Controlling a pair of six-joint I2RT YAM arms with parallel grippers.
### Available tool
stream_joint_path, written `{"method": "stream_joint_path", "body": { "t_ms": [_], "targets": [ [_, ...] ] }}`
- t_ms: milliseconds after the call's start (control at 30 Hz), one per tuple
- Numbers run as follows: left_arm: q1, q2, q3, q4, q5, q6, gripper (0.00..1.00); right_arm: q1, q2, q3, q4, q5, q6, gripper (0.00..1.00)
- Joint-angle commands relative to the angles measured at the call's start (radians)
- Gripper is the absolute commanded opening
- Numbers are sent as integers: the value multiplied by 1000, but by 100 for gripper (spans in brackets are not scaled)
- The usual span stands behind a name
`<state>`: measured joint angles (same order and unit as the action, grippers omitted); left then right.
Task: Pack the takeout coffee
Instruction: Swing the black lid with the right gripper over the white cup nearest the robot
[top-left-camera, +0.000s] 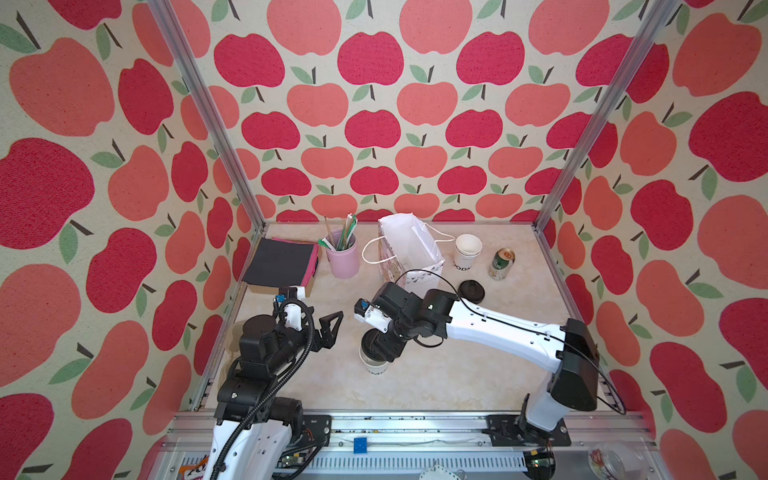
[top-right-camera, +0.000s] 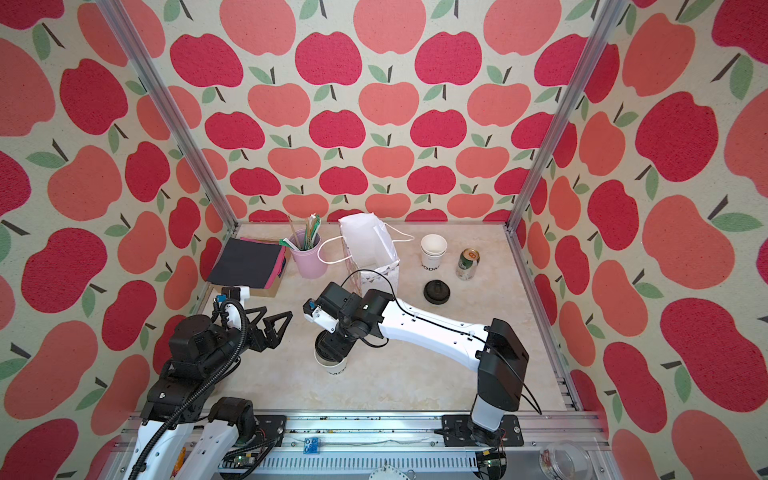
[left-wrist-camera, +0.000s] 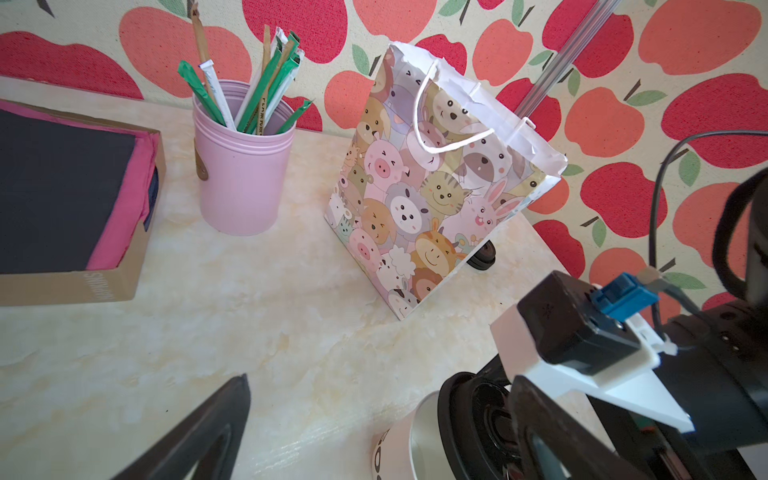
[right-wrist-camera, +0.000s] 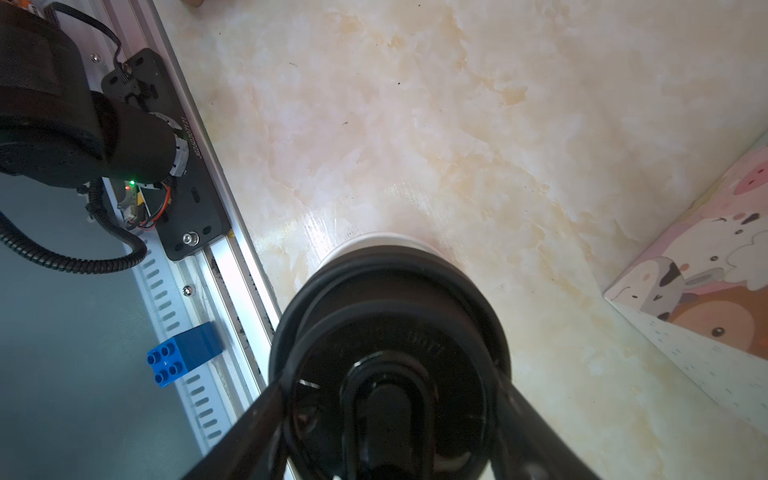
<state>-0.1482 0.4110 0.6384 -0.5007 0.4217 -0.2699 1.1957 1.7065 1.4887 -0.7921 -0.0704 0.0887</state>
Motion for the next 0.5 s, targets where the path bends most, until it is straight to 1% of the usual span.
{"method": "stream_joint_path", "body": {
  "t_ms": [0,33,467],
  "targets": [
    [5,-7,9,-39,-50,8,99,1,30,43,-53,26,-30,64],
    [6,-7,9,-40,-52,8,99,32,39,50,-57,30,-33,64],
    [15,-7,9,-37,-47,8,99,52,112,108,-104,72,-55,64]
  ]
}}
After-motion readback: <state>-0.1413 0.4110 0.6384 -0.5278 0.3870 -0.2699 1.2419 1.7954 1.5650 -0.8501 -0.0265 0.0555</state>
